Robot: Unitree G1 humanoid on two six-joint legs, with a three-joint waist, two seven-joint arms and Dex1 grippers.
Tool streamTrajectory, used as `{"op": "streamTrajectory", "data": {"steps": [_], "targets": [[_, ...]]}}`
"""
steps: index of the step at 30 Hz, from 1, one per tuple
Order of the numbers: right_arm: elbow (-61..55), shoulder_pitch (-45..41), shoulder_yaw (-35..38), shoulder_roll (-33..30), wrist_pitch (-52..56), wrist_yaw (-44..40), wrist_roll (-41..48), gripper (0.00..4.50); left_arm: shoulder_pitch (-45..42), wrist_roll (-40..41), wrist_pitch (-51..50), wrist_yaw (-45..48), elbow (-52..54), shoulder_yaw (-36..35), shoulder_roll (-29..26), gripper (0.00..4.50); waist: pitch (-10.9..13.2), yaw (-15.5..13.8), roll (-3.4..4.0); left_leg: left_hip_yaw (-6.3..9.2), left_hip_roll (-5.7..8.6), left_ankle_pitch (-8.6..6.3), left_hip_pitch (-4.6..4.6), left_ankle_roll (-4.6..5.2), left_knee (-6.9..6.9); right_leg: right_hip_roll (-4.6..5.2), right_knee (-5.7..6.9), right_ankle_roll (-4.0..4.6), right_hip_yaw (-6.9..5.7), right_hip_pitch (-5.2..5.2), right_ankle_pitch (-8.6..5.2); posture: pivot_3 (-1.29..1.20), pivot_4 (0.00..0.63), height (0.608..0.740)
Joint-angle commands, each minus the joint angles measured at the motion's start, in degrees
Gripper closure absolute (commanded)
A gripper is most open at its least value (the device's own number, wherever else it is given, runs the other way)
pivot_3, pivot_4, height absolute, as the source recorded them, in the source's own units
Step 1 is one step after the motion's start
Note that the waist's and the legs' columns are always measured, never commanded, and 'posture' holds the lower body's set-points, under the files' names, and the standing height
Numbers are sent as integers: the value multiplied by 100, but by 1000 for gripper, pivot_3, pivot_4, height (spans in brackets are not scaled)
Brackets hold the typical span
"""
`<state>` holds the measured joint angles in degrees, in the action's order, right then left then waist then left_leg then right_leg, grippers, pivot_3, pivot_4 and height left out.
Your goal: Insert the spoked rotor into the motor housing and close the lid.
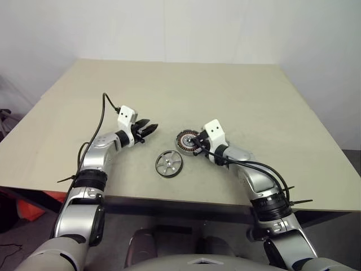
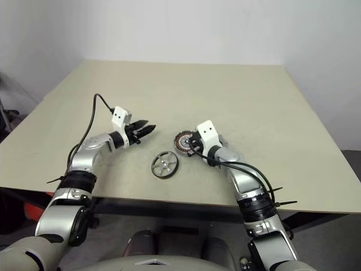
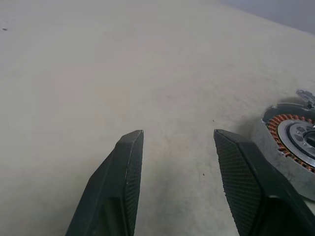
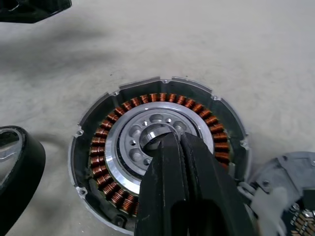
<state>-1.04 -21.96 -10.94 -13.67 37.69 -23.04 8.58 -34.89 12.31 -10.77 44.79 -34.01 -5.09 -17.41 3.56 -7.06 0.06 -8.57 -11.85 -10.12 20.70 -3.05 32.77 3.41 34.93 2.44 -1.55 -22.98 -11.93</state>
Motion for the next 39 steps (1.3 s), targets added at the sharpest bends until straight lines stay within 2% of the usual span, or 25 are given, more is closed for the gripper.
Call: {"op": "streamTrajectory", "data": {"steps": [1,11,23,34,39], "targets": [[-157,-106,-75,98,-67,-86,7,4481,-3,104,-3,-47,284,-70,-60,2066,0,1,0,0,0,0,0,0,0,0,0,0,0,0,0,0,0,740],[-1,-172,-303,212,-181,-101,-212,4481,86,80,-39,-69,395,43,-9,2066,0,11,0,0,0,0,-1,0,0,0,1,0,0,0,0,0,0,740],[-289,-640,-58,95,-129,-248,-130,4481,181,72,-36,-75,426,87,25,2066,0,10,0,0,-1,0,-1,-1,0,-1,1,0,0,-1,0,0,0,740],[589,-314,-88,194,-427,-142,-303,4481,184,62,-36,-73,446,79,-17,2066,0,11,0,0,0,0,1,0,1,0,1,0,0,-1,0,0,0,740],[358,-326,2,148,-400,-194,-210,4481,226,59,-38,-84,473,93,0,2066,-1,9,-1,-1,0,1,-5,-2,1,0,3,-1,0,3,0,0,0,740]]}}
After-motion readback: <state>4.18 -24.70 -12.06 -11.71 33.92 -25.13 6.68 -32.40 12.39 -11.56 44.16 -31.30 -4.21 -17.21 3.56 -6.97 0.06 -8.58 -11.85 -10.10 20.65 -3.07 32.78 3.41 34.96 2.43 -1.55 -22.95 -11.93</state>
